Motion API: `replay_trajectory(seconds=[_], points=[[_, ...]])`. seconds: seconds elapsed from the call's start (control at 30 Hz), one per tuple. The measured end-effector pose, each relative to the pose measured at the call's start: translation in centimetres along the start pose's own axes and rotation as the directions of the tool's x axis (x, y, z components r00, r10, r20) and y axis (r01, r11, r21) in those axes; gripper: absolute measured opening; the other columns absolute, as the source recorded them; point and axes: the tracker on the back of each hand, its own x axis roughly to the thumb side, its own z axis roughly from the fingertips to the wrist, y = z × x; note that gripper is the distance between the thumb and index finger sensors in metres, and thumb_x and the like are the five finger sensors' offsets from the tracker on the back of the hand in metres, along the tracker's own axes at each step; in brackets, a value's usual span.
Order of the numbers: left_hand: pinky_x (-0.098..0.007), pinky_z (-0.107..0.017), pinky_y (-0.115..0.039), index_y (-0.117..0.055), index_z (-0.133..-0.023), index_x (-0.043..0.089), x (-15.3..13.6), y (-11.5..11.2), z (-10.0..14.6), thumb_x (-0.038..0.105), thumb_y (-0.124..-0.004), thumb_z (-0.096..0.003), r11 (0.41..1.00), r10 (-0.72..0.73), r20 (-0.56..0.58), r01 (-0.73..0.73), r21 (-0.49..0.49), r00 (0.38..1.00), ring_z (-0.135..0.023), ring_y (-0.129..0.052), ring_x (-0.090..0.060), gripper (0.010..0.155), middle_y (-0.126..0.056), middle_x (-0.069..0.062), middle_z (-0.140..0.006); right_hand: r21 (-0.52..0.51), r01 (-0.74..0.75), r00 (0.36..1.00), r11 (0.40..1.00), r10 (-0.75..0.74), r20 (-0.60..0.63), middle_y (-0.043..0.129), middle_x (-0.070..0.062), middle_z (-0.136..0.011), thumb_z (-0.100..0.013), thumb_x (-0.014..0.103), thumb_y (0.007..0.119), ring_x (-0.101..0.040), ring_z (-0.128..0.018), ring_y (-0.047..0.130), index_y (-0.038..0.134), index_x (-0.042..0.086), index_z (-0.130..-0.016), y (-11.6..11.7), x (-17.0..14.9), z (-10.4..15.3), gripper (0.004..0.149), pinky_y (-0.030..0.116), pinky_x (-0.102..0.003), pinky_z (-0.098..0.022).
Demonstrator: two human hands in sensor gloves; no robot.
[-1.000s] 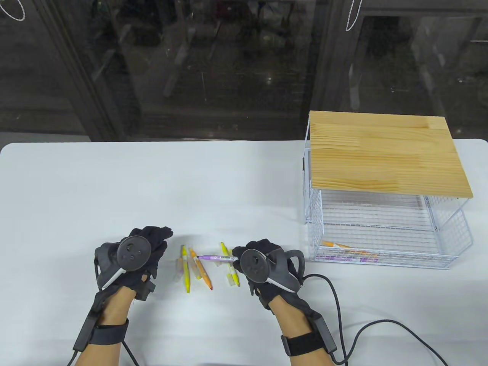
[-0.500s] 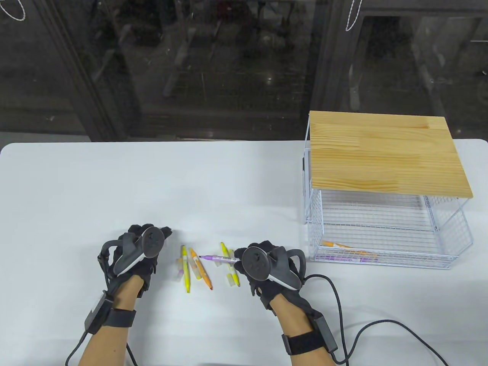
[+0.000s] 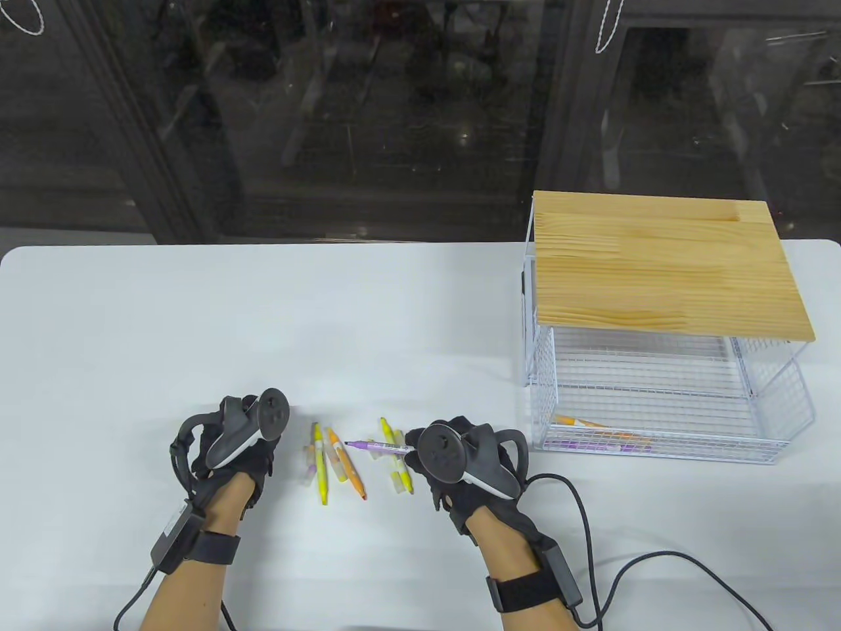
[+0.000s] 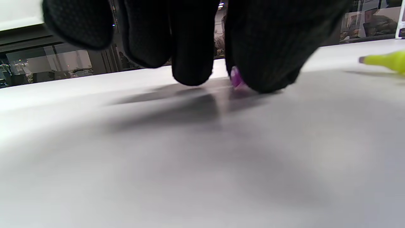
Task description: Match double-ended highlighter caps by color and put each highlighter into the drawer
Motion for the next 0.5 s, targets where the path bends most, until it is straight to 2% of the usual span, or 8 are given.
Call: replay_trajectory(seconds=[0.27,0.5], points=[[-0.061,-0.055,-0.075,-0.091,-0.081,0.029,-0.3,0.4,0.2,0.040,-0.090,-0.0365,0.999,0.044,0.017,-0.044,-0.022,0.999,-0.085,-0.082,-0.036,0.046,-0.093,0.001,-0.089,-0.001,0.000,1.000,1.000,0.000,-0.004,0.100,0.002,-0.069,-0.039,0.044,0.085,-0.030,-0.072,0.094,0.093,0.030,-0.080,-0.1,-0.1,0.0,0.044,0.077,-0.054,-0.055],[-0.060,-0.053,-0.077,-0.089,-0.083,0.029,-1.1,2.1,1.4,0.040,-0.089,-0.0366,0.985,0.160,0.056,-0.163,0.055,0.986,-0.083,-0.085,-0.036,0.047,-0.093,0.002,-0.089,-0.010,0.000,1.000,1.000,0.000,-0.013,0.100,0.002,-0.069,-0.039,0.044,0.085,-0.030,-0.072,0.094,0.093,0.030,-0.080,-0.1,-0.3,0.0,0.044,0.077,-0.054,-0.055]])
